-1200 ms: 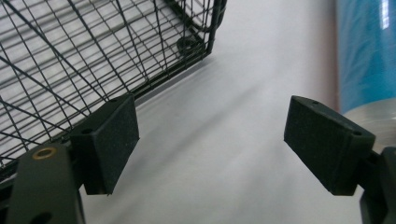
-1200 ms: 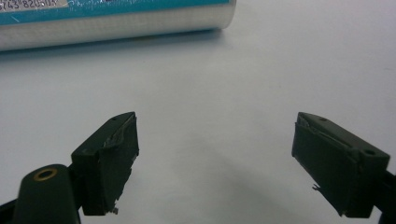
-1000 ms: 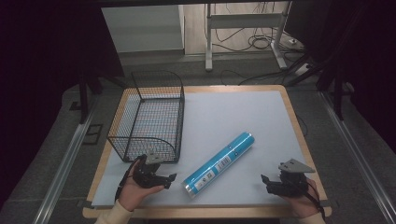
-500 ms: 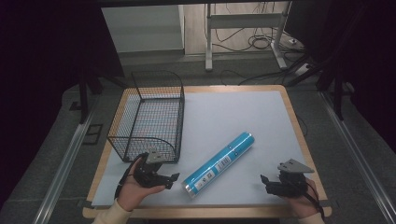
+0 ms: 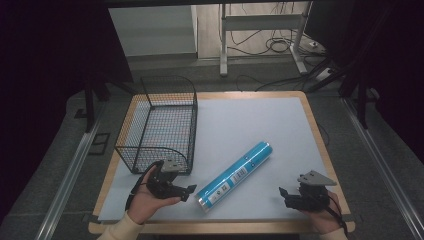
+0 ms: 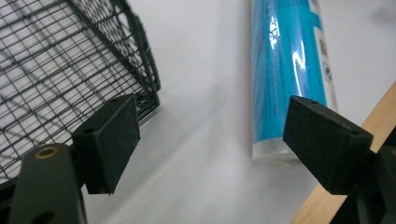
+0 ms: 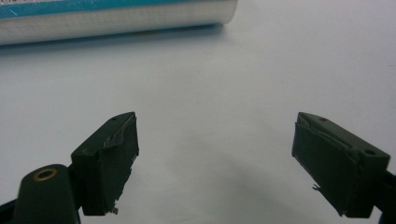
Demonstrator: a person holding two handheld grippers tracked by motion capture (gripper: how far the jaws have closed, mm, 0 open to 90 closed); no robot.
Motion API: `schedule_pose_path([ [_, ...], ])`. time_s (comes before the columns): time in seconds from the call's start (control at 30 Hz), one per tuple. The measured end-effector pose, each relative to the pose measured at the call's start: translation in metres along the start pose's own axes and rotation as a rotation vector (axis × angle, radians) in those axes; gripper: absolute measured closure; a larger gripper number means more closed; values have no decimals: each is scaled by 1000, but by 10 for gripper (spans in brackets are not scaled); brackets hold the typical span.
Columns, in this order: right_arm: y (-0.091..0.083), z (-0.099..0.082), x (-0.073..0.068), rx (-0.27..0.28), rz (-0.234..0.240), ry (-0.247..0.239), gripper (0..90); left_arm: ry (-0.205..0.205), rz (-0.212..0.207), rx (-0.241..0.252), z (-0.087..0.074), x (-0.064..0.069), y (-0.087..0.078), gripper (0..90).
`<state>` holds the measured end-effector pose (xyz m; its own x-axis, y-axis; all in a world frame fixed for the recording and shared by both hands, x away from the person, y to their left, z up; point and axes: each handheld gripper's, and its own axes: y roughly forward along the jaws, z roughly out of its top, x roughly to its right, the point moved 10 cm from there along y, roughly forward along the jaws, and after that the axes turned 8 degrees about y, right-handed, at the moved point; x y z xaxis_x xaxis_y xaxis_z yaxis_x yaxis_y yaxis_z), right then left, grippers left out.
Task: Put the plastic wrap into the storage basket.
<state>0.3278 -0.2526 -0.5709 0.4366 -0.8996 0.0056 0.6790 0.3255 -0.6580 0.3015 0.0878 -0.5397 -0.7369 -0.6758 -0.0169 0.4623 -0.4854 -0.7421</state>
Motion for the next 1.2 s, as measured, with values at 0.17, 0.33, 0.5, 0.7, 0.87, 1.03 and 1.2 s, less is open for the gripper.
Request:
schedule_pose_path([
  [0.17, 0, 0, 0, 1, 1, -3, 149, 35, -14, 5, 14, 7, 1, 181],
  [0.33, 0, 0, 1, 5, 0, -7, 146, 55, -25, 3, 25, 8, -1, 178],
  [0.5, 0, 0, 1, 8, 0, -10, 144, 65, -28, 3, 32, 9, 2, 178],
  [0.7, 0, 0, 1, 7, 0, -15, 143, 78, -40, -12, 35, 11, 4, 176],
  [0.87, 0, 0, 1, 9, -1, -13, 143, 81, -42, -21, 39, 12, 7, 176],
  [1.03, 0, 0, 1, 8, -1, -11, 143, 85, -47, -15, 47, 13, 10, 171],
  [1.2, 0, -1, 0, 6, 0, -13, 143, 93, -60, -11, 53, 18, 14, 167],
])
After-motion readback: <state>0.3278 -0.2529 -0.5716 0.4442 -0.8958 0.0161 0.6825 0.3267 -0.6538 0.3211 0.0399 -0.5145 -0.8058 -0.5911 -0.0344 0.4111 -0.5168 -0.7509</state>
